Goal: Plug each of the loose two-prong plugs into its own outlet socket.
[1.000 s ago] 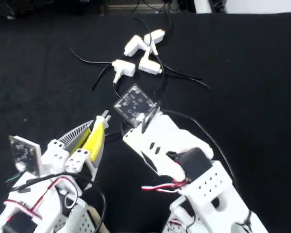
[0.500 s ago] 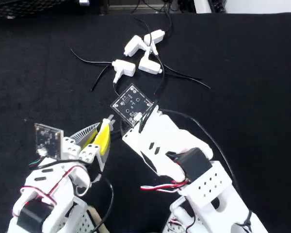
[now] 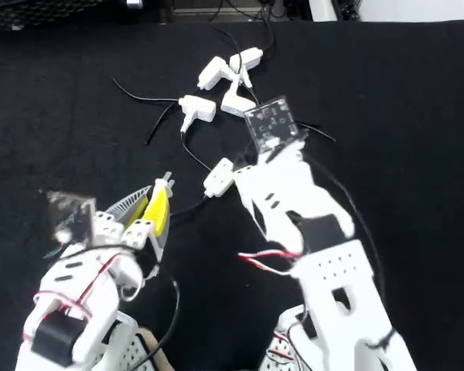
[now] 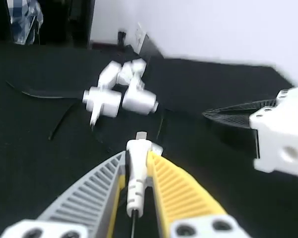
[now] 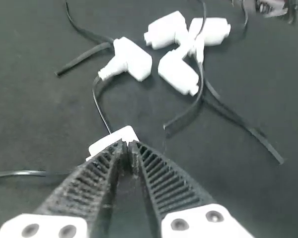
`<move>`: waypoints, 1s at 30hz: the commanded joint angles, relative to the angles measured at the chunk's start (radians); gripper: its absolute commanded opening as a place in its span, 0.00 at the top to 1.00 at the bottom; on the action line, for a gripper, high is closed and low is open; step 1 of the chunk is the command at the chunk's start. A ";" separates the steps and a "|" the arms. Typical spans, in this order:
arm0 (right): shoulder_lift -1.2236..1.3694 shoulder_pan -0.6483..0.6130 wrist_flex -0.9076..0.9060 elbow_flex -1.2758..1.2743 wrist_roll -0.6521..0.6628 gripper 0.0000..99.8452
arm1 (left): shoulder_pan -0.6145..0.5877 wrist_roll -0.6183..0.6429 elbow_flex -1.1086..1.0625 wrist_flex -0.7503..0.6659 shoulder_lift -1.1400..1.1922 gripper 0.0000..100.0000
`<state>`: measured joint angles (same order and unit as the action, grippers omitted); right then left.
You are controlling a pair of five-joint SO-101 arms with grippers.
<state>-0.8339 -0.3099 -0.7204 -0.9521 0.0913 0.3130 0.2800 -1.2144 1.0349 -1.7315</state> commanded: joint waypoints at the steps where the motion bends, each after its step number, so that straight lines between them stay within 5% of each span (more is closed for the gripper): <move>1: 0.090 0.020 0.109 -0.018 -0.083 0.98 | 0.010 0.008 0.064 -0.023 0.226 0.97; 9: 0.274 0.167 0.304 -0.045 -0.222 0.98 | 0.010 0.009 0.430 0.066 0.812 0.97; 18: 0.400 0.176 0.407 -0.047 -0.229 0.98 | -0.002 0.014 0.966 0.238 1.387 0.97; 30: 0.476 0.178 0.443 -0.025 -0.227 0.98 | -0.081 0.353 1.313 0.261 1.757 0.97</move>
<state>-0.3659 -0.1458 -0.2923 -1.0027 -0.1281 0.2562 0.5286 0.0038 1.2973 -0.0207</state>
